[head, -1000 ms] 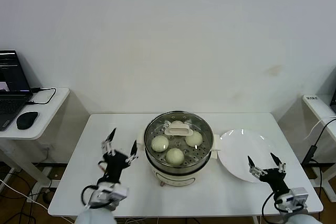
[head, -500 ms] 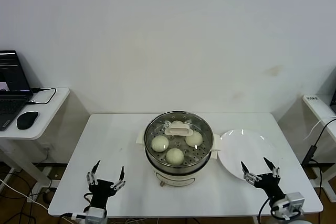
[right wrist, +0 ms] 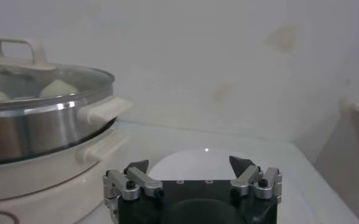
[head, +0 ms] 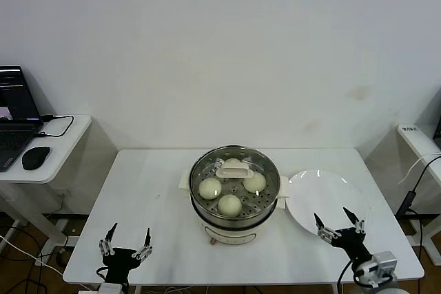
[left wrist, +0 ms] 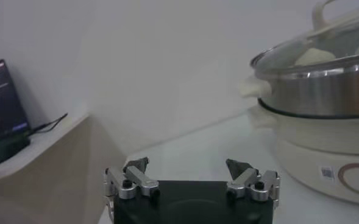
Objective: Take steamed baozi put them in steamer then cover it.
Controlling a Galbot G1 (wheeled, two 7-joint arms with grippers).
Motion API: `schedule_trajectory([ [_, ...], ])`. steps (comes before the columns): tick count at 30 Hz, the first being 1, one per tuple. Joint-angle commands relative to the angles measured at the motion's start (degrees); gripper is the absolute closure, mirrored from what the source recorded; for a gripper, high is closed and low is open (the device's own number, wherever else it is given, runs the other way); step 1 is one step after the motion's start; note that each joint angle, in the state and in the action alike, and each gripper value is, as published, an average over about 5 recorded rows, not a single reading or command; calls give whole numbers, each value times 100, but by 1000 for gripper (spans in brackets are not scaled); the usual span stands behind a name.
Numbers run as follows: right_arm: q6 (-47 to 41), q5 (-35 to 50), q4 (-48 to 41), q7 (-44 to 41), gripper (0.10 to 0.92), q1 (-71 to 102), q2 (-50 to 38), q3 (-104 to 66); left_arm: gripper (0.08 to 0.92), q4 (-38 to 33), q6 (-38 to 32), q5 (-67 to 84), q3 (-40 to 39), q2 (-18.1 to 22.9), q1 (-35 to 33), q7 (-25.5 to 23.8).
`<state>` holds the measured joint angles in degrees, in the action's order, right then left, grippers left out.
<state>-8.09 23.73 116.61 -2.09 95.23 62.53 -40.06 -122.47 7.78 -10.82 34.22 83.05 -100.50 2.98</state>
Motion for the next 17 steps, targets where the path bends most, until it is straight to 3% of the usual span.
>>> schedule_trajectory([
  [1, -82, -52, 51, -89, 203, -25, 8, 19, 177, -92, -77, 145, 148, 40, -185, -14],
  [17, -264, -243, 269, -164, 203, 290, 125, -95, 177, -403, -56, 51, 162, 47, -593, -14],
])
